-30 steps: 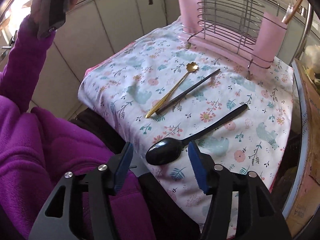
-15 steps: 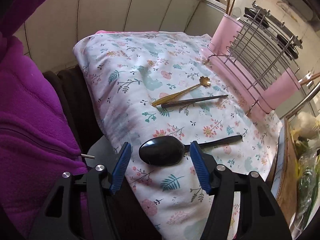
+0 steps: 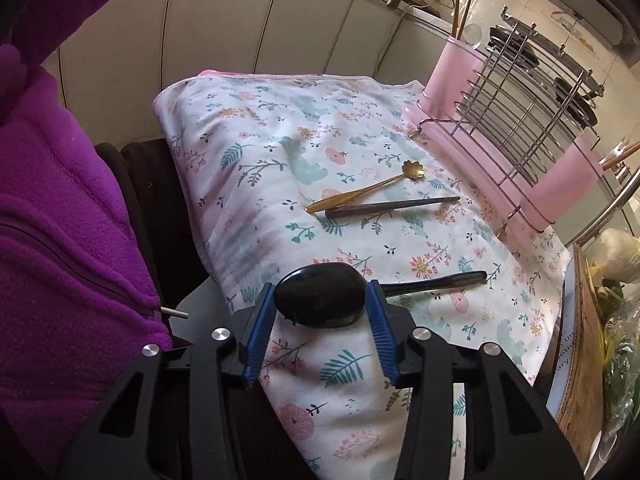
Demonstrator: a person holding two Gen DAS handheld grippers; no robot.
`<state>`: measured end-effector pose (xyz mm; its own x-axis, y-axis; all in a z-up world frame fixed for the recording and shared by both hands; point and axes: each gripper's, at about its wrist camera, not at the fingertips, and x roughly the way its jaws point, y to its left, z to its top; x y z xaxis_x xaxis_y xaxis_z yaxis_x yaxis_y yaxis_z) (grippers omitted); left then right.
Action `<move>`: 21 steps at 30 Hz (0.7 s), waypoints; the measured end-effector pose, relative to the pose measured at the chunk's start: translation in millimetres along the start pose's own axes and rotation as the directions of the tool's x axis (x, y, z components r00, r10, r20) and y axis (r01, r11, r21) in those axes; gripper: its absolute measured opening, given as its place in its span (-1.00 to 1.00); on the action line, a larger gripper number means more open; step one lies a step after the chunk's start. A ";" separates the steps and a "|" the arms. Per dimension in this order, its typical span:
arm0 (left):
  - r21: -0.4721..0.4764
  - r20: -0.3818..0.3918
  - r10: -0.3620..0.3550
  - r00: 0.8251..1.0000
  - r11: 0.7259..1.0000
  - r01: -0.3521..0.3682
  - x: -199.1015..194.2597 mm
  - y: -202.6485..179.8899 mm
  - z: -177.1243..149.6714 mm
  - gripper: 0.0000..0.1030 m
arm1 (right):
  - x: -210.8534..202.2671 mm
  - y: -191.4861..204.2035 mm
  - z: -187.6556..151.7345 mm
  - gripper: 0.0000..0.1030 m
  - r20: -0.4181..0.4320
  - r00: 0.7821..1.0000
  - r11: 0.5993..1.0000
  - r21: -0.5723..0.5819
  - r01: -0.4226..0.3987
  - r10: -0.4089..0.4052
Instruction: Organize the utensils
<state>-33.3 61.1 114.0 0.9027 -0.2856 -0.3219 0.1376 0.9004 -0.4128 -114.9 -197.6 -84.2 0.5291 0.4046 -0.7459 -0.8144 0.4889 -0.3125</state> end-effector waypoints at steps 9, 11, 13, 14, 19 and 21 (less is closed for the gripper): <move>0.000 0.009 -0.008 1.000 1.000 0.008 1.0 1.7 3.4 -0.92 | -33.6 -37.1 18.0 -0.36 0.137 0.991 0.980 0.193 -0.041 0.015; -0.004 0.009 -0.011 1.000 1.000 0.011 1.7 3.3 3.4 -0.92 | -43.4 -47.4 19.5 -0.43 0.169 0.986 0.969 0.244 -0.039 -0.002; -0.009 0.007 -0.013 1.000 1.000 0.013 4.2 4.4 3.5 -0.92 | -53.4 -57.7 18.5 -0.50 0.198 0.980 0.955 0.294 -0.036 -0.024; -0.010 0.005 -0.014 1.000 1.000 0.014 5.8 4.8 3.3 -0.92 | -57.8 -62.2 17.7 -0.52 0.208 0.977 0.950 0.312 -0.024 -0.044; -0.012 -0.006 -0.022 1.000 1.000 0.021 13.9 5.6 2.1 -0.92 | -71.2 -88.8 15.0 -0.70 0.214 0.964 0.919 0.388 0.062 -0.156; -0.011 -0.009 -0.022 1.000 1.000 0.022 17.5 6.1 2.6 -0.92 | -73.3 -101.8 15.1 -0.75 0.210 0.958 0.904 0.416 0.094 -0.197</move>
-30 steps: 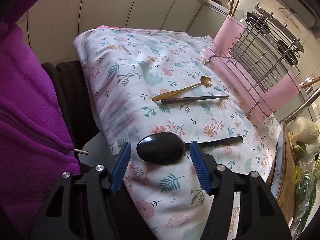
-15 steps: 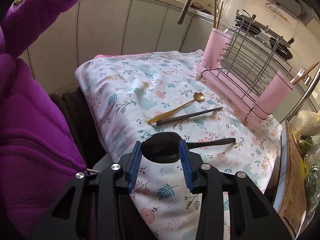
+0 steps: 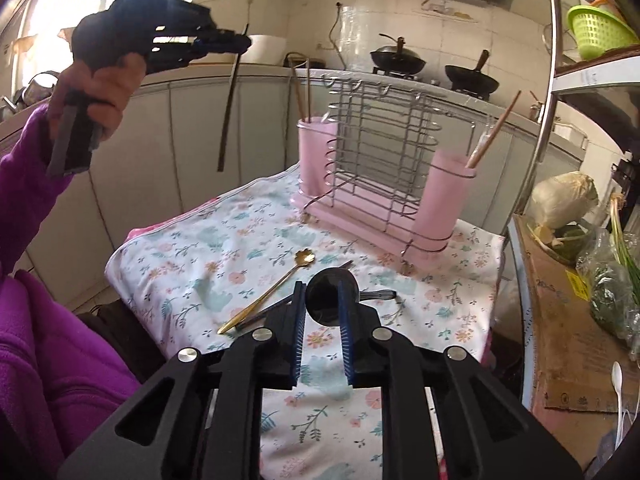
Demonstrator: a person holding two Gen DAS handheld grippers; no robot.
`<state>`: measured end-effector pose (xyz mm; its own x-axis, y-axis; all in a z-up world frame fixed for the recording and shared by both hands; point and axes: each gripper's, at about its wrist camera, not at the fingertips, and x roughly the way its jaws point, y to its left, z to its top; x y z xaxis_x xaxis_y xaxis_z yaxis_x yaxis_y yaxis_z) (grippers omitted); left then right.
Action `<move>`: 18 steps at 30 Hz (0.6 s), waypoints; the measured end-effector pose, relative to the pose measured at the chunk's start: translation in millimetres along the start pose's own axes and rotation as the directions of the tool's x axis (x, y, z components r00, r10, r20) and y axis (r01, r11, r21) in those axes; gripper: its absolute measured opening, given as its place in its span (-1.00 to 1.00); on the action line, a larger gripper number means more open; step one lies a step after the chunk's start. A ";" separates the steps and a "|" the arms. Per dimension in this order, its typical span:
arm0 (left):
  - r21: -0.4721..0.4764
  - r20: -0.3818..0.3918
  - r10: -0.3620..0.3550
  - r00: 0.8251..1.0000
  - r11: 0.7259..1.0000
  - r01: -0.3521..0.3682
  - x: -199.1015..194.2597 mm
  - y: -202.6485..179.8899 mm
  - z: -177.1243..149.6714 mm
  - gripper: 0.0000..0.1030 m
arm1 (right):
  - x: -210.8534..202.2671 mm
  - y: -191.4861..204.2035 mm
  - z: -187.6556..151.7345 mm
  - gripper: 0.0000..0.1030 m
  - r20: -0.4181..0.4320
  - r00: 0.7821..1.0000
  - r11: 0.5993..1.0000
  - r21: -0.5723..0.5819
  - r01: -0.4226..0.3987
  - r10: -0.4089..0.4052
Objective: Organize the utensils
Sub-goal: 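Insert the dark chopstick into the pink cup with the left gripper while the right carries the black spoon there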
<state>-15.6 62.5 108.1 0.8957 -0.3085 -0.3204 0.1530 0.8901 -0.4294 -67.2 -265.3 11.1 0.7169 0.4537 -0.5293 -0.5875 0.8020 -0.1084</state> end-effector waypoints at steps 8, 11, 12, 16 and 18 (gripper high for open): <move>-0.001 -0.005 0.014 1.000 1.000 -0.014 14.4 6.8 10.9 -0.92 | -2.8 -46.6 25.4 -0.95 0.046 0.994 0.988 0.125 0.089 -0.095; 0.004 0.001 0.015 1.000 1.000 -0.015 18.4 7.7 17.7 -0.92 | -13.2 -61.0 40.4 -0.95 0.084 0.990 0.982 0.164 0.099 -0.114; 0.007 0.003 0.014 1.000 1.000 -0.014 19.5 7.4 19.7 -0.92 | -16.4 -64.6 45.9 -0.95 0.094 0.988 0.980 0.169 0.107 -0.124; 0.026 0.010 0.020 1.000 0.999 -0.020 25.6 5.6 30.0 -0.92 | -31.6 -75.9 77.8 -0.95 0.134 0.976 0.977 0.150 0.152 -0.173; 0.031 0.019 0.020 1.000 0.999 -0.021 27.6 4.9 37.5 -0.92 | -42.6 -79.2 102.2 -0.95 0.159 0.968 0.977 0.116 0.178 -0.195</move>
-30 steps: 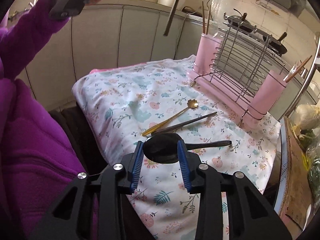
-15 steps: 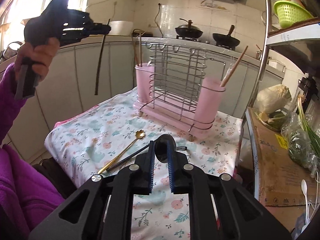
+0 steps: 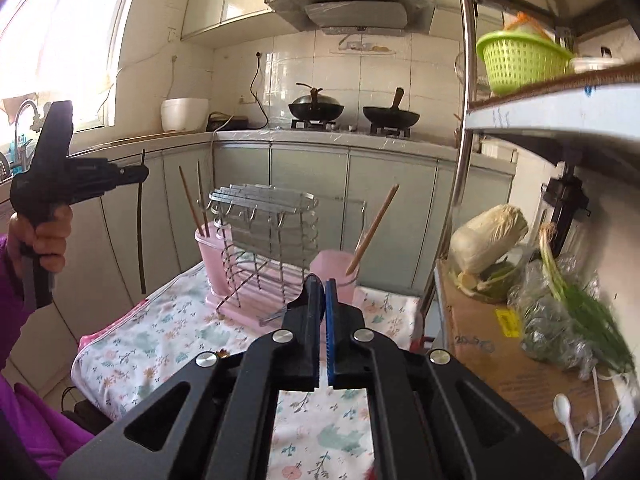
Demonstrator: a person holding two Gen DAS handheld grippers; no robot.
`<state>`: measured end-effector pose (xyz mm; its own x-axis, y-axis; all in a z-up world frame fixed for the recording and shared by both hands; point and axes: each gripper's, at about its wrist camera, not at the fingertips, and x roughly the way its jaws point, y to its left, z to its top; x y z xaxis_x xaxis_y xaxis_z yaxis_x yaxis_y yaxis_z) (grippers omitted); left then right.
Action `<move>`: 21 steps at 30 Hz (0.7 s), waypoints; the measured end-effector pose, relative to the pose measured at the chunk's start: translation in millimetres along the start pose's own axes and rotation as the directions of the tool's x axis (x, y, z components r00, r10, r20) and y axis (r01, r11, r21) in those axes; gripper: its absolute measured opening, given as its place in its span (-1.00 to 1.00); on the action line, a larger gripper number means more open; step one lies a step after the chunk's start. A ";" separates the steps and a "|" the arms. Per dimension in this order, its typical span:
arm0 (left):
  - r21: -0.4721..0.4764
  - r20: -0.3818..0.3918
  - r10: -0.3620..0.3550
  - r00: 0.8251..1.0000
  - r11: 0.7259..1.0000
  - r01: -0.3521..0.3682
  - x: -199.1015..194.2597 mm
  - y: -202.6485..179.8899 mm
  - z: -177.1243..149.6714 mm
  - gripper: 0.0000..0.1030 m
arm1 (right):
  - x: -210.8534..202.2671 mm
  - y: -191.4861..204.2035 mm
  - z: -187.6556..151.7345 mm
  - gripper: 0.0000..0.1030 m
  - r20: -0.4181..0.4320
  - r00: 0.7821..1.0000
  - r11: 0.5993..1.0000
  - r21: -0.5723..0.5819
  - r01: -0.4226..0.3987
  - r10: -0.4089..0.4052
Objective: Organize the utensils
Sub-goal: 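Insert the dark chopstick into the pink cup with the left gripper while the right carries the black spoon there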
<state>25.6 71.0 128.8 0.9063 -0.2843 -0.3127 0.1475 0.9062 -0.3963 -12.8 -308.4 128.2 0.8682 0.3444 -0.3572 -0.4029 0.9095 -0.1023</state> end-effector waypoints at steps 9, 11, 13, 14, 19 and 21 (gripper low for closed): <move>0.009 0.042 -0.019 0.999 1.000 0.019 6.5 -2.9 28.2 -0.92 | 0.6 12.9 91.6 -0.95 0.024 0.991 0.954 -0.269 0.132 -0.131; 0.010 0.037 -0.022 0.999 1.000 0.022 11.4 -1.7 30.0 -0.92 | 6.6 16.4 97.0 -0.95 0.004 0.987 0.939 -0.309 0.152 -0.158; 0.008 0.030 -0.024 0.999 1.000 0.024 18.4 -0.5 31.9 -0.92 | 13.5 17.7 98.8 -0.95 -0.026 0.983 0.929 -0.333 0.162 -0.181; 0.006 0.026 -0.024 0.999 1.000 0.023 22.2 0.9 32.9 -0.92 | 17.0 17.6 98.5 -0.95 -0.043 0.982 0.928 -0.337 0.161 -0.186; -0.016 0.013 -0.014 1.000 1.000 0.014 38.7 8.9 38.9 -0.92 | 40.5 16.4 94.1 -0.95 -0.120 0.974 0.930 -0.338 0.141 -0.191; -0.013 0.020 -0.012 1.000 1.000 0.012 41.1 10.5 43.0 -0.92 | 49.9 17.1 91.5 -0.95 -0.141 0.973 0.933 -0.337 0.126 -0.182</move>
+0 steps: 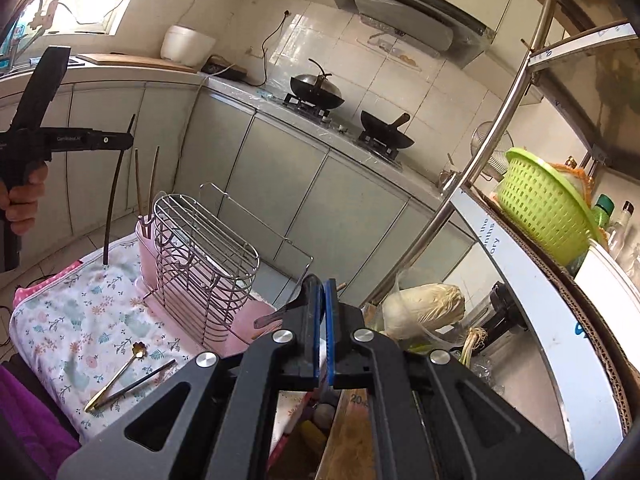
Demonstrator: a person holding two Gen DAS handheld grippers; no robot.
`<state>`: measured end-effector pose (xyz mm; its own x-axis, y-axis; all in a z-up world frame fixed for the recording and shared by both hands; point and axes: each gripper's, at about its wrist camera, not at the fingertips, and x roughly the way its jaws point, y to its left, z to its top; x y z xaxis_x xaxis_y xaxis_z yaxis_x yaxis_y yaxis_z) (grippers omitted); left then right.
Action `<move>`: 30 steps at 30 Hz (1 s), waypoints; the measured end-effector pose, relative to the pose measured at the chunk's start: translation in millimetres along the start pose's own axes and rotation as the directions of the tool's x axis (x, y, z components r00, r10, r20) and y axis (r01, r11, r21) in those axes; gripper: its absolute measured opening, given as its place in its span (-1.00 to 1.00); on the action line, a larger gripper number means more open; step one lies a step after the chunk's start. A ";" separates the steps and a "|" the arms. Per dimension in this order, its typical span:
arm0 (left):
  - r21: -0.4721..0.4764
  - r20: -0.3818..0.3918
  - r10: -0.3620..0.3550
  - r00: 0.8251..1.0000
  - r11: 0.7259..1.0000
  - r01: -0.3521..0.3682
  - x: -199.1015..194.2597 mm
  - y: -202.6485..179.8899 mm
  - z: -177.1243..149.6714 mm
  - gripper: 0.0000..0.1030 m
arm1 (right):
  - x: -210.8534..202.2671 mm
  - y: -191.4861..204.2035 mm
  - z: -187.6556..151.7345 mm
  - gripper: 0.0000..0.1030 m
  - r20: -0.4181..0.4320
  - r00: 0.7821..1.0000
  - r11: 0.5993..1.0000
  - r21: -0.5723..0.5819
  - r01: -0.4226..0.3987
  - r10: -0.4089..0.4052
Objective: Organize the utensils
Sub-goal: 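Insert the dark chopstick into the pink cup with the left gripper while the right carries the black spoon there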
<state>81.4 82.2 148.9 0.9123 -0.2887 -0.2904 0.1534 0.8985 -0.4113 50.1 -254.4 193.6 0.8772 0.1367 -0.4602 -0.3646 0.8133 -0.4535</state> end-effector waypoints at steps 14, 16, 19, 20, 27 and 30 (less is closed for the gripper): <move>0.102 0.180 0.131 0.975 0.983 -0.151 34.2 -2.8 21.1 -0.92 | 52.1 6.1 1.2 -0.95 -0.118 0.985 0.992 0.036 -0.122 0.125; 0.115 0.182 0.149 0.972 0.978 -0.172 45.8 -2.8 16.2 -0.92 | 54.9 5.3 0.6 -0.95 -0.121 0.984 0.991 0.040 -0.124 0.128; 0.090 0.155 0.134 0.979 0.985 -0.150 60.3 3.6 5.6 -0.92 | 59.4 2.4 -0.4 -0.95 -0.126 0.982 0.990 0.051 -0.135 0.140; 0.085 0.147 0.132 0.980 0.986 -0.145 63.7 5.5 0.9 -0.92 | 60.5 1.7 -1.3 -0.95 -0.127 0.982 0.989 0.054 -0.136 0.142; 0.111 0.068 0.125 0.990 0.985 -0.132 74.8 13.8 -30.9 -0.92 | 64.7 -4.4 -5.8 -0.95 -0.125 0.978 0.984 0.083 -0.157 0.167; 0.120 0.029 0.124 0.992 0.985 -0.127 77.2 17.3 -42.3 -0.92 | 66.7 -4.0 -6.3 -0.95 -0.125 0.977 0.982 0.089 -0.164 0.175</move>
<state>138.4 61.5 82.8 0.9349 -0.1651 -0.3140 0.0809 0.9610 -0.2644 108.1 -252.1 159.9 0.7541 0.2052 -0.6238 -0.4746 0.8268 -0.3019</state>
